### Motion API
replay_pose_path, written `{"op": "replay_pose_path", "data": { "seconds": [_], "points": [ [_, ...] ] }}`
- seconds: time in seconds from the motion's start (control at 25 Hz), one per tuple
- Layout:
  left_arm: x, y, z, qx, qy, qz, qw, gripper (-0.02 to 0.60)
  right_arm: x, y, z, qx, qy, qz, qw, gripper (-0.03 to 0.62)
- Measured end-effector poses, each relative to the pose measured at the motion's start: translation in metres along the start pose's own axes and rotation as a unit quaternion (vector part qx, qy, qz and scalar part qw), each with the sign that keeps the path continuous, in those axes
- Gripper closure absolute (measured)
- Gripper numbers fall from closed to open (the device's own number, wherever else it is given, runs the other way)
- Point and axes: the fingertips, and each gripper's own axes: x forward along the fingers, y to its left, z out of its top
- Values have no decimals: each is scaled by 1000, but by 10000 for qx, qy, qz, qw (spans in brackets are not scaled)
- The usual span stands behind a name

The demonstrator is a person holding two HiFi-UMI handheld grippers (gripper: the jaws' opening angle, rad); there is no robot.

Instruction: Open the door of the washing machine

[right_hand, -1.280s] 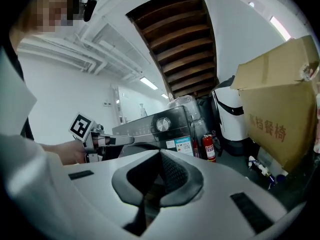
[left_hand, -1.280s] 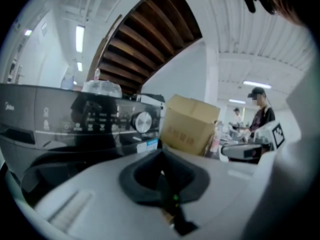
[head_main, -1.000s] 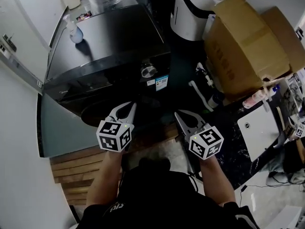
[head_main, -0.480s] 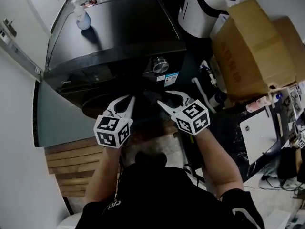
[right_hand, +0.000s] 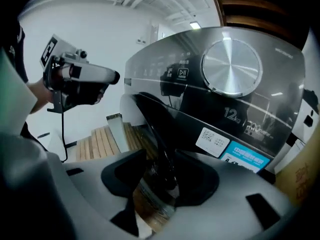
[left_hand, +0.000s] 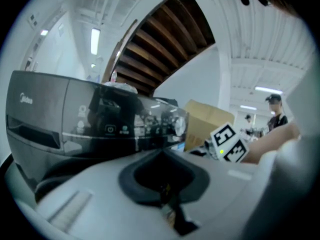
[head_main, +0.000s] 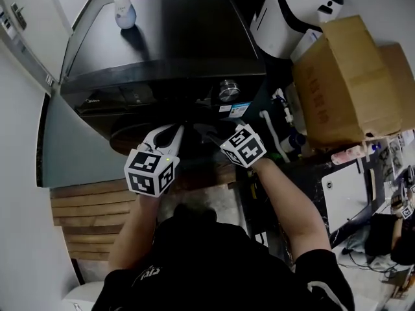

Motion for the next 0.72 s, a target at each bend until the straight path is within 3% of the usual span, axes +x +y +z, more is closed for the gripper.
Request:
{"op": "replay_pose_path", "data": {
  "seconds": [0.6,0.72],
  "points": [
    [-10,20,0,-136,-34,140,9998,572,37,-3,-19,-875,798,-58,9929,398],
    [-15,21,-4,-157,1,138,9998,574,38,-6,-19,-995,873,-169,9911,427]
  ]
}}
